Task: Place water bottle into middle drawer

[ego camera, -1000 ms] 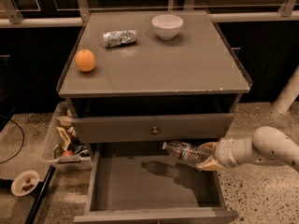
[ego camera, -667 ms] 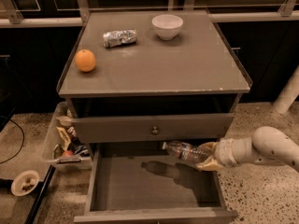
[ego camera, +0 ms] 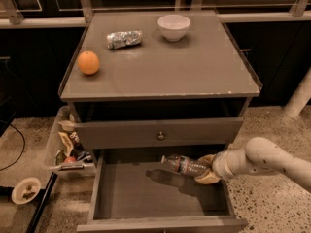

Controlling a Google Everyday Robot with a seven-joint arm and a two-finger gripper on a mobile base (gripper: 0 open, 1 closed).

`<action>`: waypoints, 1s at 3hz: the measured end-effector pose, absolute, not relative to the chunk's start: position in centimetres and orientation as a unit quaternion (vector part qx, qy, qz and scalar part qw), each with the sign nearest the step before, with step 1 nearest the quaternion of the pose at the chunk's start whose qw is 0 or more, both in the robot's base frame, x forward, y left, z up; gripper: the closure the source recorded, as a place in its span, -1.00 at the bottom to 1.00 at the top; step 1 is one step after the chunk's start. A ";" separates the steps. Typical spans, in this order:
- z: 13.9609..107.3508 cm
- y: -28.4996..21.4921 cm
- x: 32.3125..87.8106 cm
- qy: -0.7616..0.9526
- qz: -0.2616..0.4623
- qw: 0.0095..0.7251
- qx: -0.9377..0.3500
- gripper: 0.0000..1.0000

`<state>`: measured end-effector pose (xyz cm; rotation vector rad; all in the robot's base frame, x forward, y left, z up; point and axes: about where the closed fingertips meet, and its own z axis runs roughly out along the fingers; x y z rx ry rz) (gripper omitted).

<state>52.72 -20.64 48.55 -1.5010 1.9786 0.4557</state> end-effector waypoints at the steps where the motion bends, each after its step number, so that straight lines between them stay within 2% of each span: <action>1: 45.1 -19.2 52.9 0.759 0.174 0.281 -0.561 1.00; 3: 39.1 -16.1 54.1 0.766 0.176 0.277 -0.553 1.00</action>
Offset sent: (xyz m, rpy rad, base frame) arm 0.0123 0.0496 -0.1086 -0.0477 0.0865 -0.0497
